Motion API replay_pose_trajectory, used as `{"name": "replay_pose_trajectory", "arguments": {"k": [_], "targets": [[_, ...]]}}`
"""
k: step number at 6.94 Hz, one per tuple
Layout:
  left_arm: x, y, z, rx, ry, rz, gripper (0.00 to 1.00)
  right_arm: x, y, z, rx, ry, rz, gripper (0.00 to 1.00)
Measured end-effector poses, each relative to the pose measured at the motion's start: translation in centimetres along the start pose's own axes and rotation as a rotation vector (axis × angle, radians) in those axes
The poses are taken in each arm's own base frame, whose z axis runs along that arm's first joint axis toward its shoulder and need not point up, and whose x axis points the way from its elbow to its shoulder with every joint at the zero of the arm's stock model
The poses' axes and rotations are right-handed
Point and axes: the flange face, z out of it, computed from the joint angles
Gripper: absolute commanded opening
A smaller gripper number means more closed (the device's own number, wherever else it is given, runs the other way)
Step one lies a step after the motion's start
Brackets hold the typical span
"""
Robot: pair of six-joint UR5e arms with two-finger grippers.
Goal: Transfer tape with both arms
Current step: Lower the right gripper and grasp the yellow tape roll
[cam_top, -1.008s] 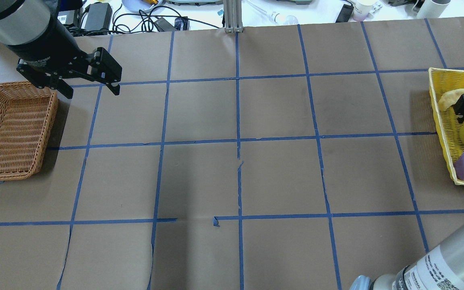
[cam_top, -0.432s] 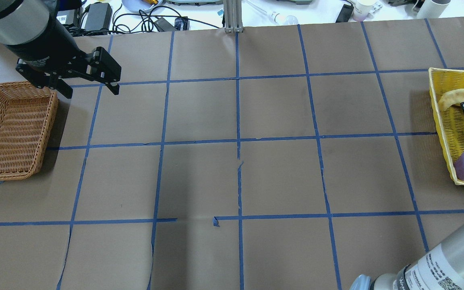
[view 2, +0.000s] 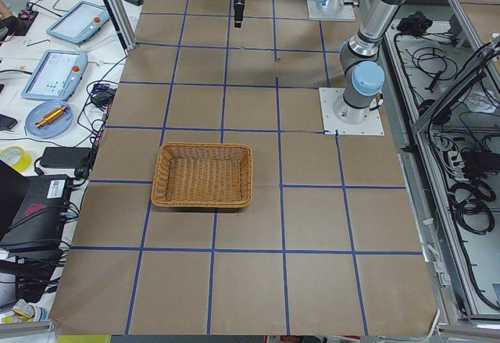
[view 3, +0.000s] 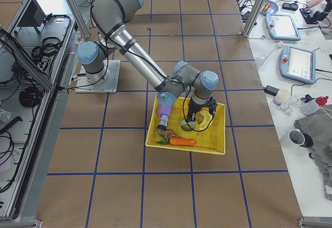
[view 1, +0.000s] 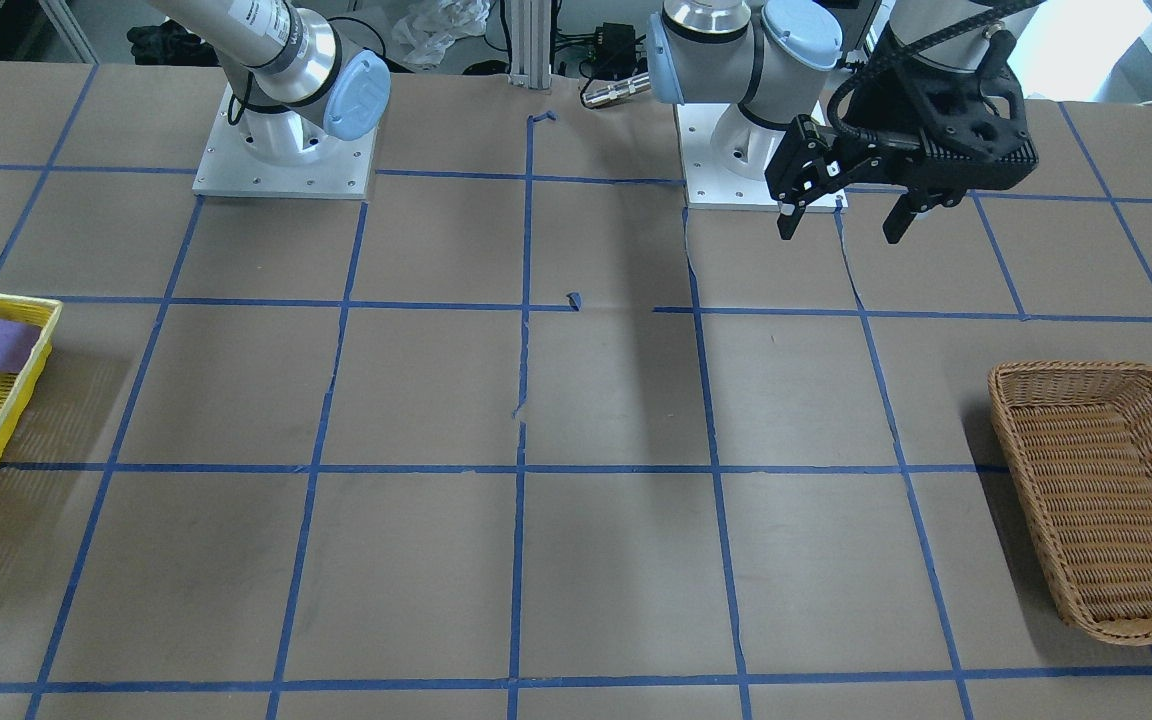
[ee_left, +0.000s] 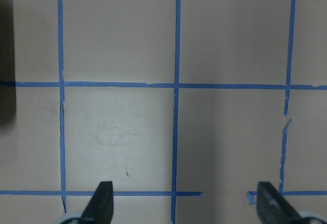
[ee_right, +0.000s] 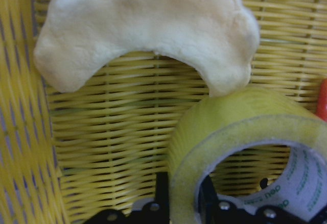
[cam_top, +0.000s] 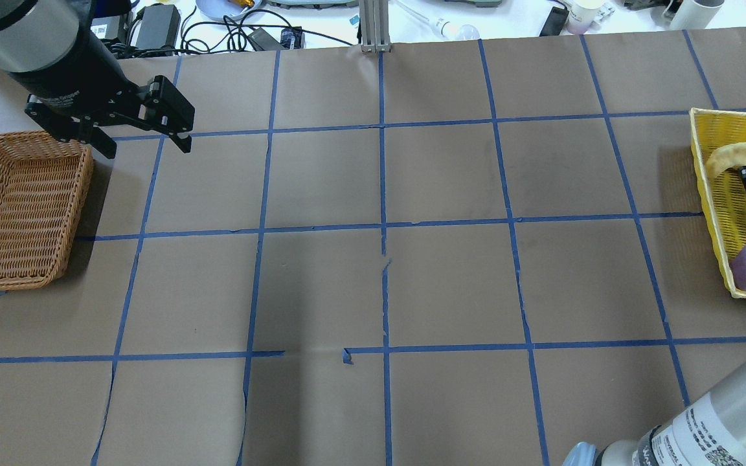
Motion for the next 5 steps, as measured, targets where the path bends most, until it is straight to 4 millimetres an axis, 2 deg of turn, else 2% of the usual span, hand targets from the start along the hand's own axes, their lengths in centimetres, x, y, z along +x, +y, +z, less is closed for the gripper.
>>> {"name": "replay_pose_trajectory", "arguments": {"k": [3,5], "targets": [[0.0,-0.1,0.1,0.0,0.0,0.0,1.0,-0.7,0.1,-0.7,0.013,-0.044,-0.161,0.0],[0.0,-0.1,0.1,-0.001,0.0,-0.001,1.0,-1.1,0.8,-2.3,0.003,-0.052,-0.181,0.0]]}}
